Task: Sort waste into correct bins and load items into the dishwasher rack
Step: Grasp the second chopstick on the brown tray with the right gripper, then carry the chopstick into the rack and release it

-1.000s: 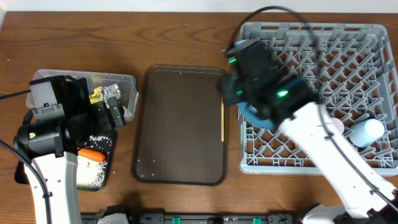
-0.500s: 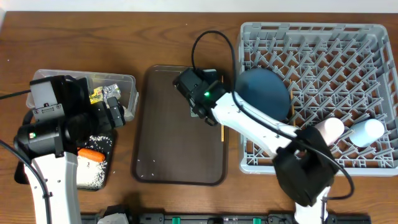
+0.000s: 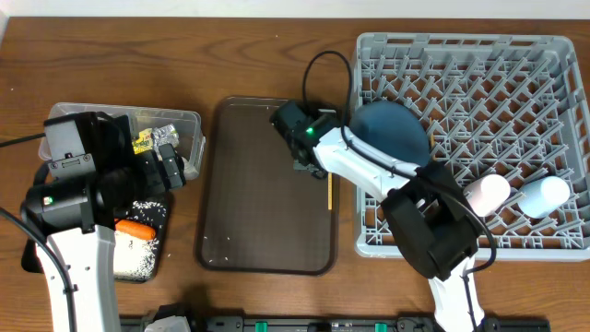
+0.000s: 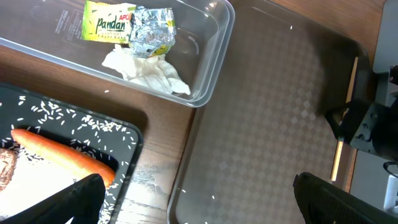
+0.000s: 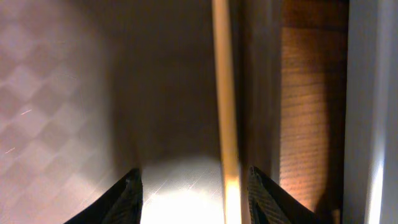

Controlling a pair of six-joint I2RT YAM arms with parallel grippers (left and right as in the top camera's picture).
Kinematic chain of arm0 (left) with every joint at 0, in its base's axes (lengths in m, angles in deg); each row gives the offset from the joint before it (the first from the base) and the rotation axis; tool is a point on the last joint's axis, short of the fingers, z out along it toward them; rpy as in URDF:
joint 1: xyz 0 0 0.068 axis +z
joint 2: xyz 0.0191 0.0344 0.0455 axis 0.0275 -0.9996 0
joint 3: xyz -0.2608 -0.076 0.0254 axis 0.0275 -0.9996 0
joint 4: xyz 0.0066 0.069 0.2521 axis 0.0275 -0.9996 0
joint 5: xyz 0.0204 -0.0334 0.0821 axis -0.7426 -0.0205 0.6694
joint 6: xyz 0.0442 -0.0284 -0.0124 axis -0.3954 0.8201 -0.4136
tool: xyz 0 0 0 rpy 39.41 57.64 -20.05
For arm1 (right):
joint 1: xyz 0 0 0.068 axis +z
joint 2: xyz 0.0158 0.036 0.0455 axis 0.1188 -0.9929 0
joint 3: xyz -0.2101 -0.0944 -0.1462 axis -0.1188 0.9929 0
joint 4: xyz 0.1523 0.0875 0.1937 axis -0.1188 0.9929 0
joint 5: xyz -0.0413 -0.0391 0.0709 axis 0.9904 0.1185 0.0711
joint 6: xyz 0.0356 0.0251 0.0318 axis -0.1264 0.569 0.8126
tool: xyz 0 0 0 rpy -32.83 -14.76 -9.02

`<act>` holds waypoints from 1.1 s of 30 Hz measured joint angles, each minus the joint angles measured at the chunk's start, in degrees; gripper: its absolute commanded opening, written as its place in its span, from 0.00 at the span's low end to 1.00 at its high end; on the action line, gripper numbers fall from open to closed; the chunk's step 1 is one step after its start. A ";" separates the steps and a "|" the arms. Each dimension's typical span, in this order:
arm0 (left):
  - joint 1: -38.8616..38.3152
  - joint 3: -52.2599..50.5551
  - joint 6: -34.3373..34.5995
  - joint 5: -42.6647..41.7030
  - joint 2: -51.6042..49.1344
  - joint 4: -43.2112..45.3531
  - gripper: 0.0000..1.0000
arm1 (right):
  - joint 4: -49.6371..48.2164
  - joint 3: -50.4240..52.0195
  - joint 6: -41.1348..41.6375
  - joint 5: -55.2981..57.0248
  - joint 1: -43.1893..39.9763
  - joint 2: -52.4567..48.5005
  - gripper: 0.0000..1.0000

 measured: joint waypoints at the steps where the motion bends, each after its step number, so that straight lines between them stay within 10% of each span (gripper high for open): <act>1: 0.00 0.00 0.00 0.00 0.00 0.00 0.98 | 0.00 0.00 0.11 -0.48 -0.46 -0.11 0.47; 14: 0.00 0.00 0.00 0.00 0.00 0.00 0.98 | -1.20 0.00 1.11 -6.10 -0.66 -0.46 0.01; 25: 0.00 0.00 0.00 0.00 0.00 -0.02 0.98 | -0.76 -0.50 -8.39 -7.37 -0.66 0.87 0.01; 33: 0.00 0.00 0.00 -0.02 0.00 -0.02 0.98 | 3.39 -3.78 -20.61 -10.84 -1.22 23.04 0.01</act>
